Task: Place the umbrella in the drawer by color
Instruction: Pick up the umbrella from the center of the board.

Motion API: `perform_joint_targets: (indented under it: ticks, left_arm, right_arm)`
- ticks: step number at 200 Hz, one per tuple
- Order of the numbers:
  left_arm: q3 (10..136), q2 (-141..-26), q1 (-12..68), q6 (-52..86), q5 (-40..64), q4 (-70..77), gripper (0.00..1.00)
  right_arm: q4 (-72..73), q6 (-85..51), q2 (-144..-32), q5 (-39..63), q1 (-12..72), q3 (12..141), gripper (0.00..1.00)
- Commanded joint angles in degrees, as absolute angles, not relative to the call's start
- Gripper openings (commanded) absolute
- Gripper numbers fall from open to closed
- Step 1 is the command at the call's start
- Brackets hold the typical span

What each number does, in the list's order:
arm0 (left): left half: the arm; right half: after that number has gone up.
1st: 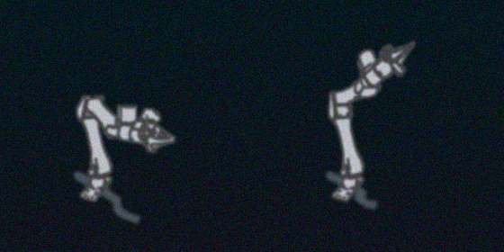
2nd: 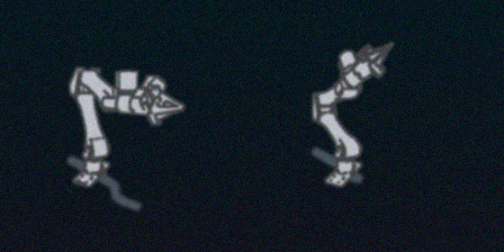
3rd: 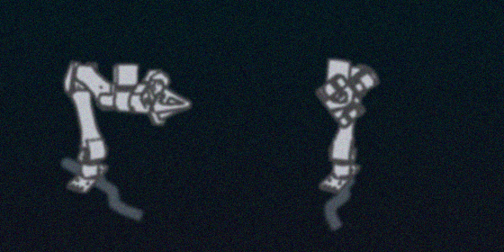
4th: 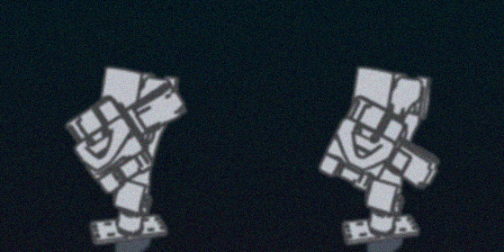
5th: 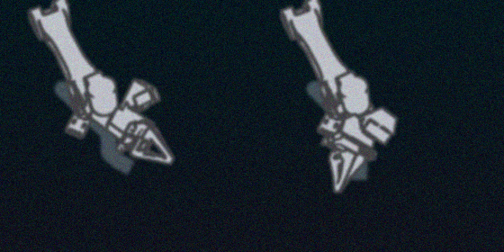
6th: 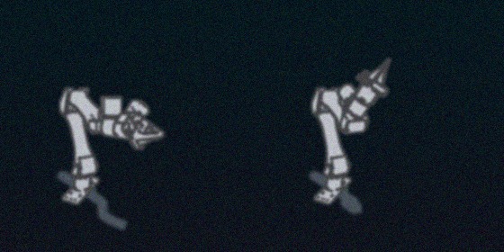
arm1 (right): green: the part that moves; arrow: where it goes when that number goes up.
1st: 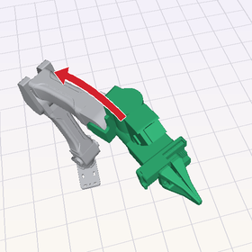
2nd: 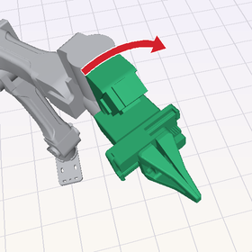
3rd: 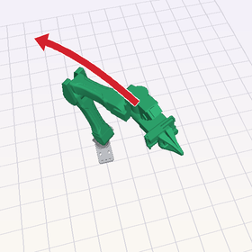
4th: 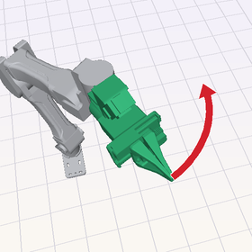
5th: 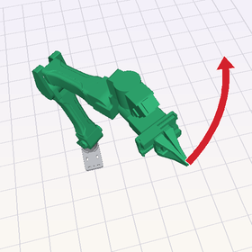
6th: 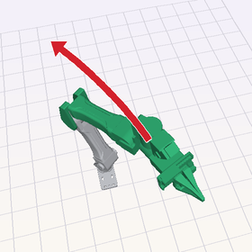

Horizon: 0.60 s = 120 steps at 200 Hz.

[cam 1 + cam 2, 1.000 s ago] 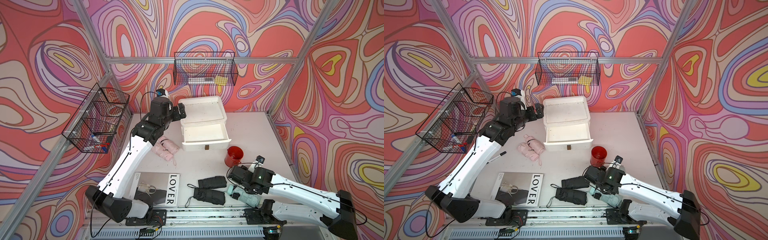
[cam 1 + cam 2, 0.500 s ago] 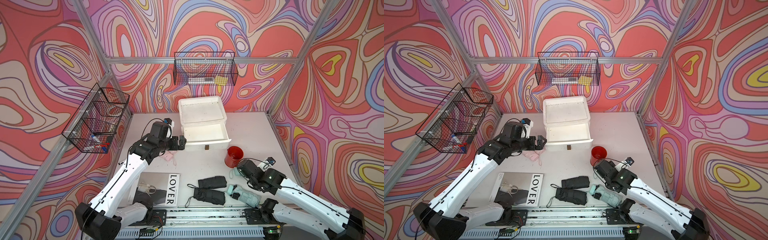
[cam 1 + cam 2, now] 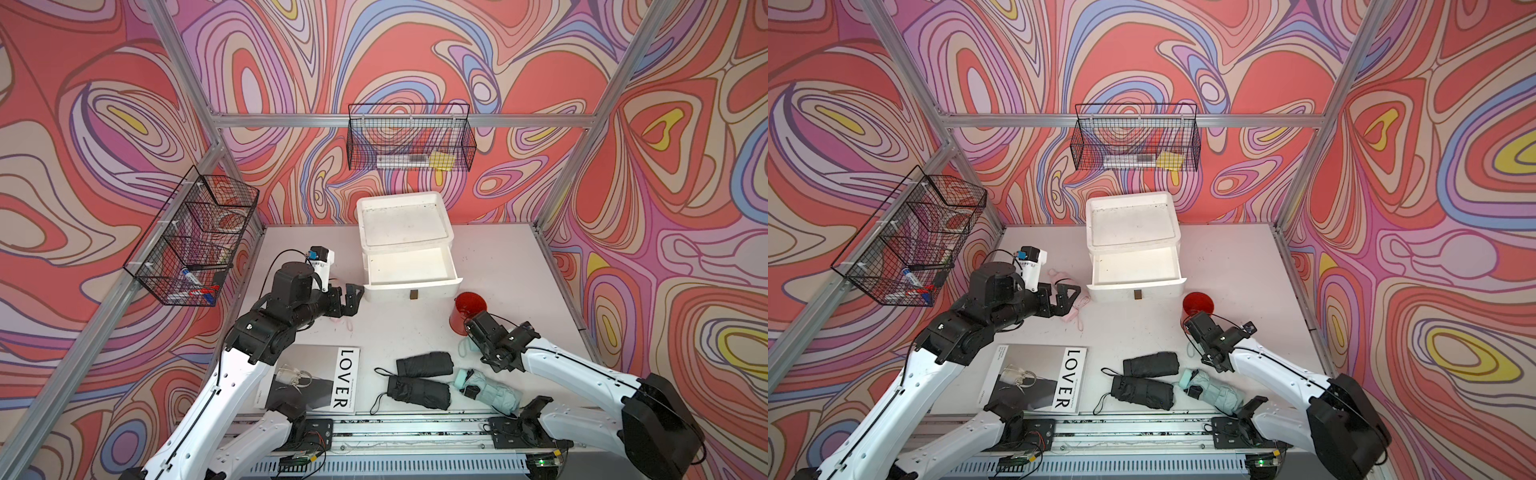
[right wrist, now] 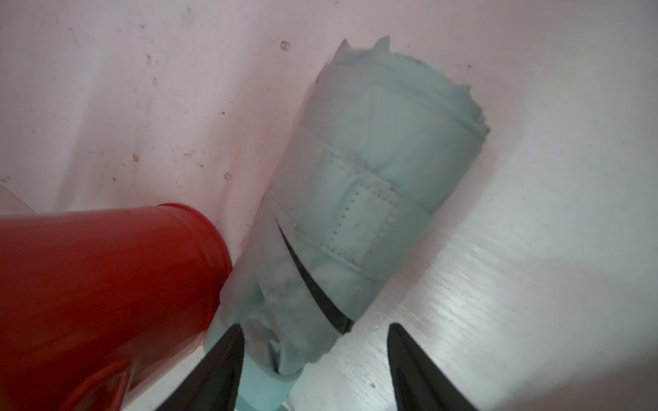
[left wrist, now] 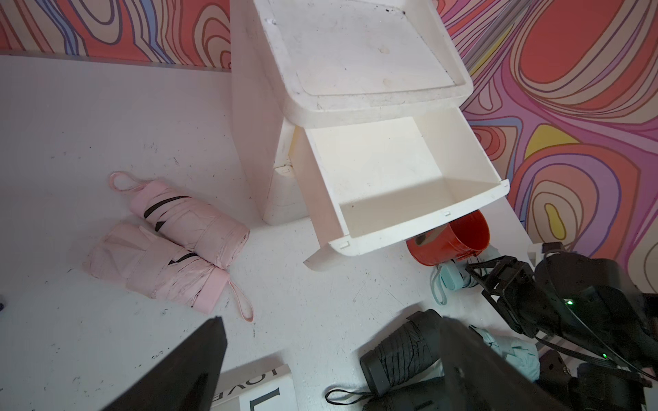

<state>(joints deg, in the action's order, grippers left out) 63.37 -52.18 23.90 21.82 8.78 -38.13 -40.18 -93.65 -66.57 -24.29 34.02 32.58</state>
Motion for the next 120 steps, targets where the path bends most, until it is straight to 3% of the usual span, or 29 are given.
perform_joint_targets:
  ticks: [1, 33, 65, 120]
  left_arm:
    - [62.6, -51.6, 23.6, 21.1, 8.4, -36.6, 0.99]
    - [63.2, -52.8, 23.6, 21.2, 9.8, -37.4, 0.99]
    - [63.4, -53.2, 23.6, 21.2, 10.4, -37.6, 0.99]
    - [63.5, -52.8, 23.6, 21.1, 9.3, -37.9, 0.99]
  right_arm:
    - [-40.8, -99.8, -66.6, -24.7, 33.5, 31.0, 0.66]
    - [-33.7, -98.4, -69.1, -21.9, 31.2, 28.2, 0.66]
    - [-28.9, -98.1, -74.2, -19.7, 29.6, 26.9, 0.58]
    - [-32.9, -102.8, -71.6, -22.8, 29.5, 26.4, 0.15]
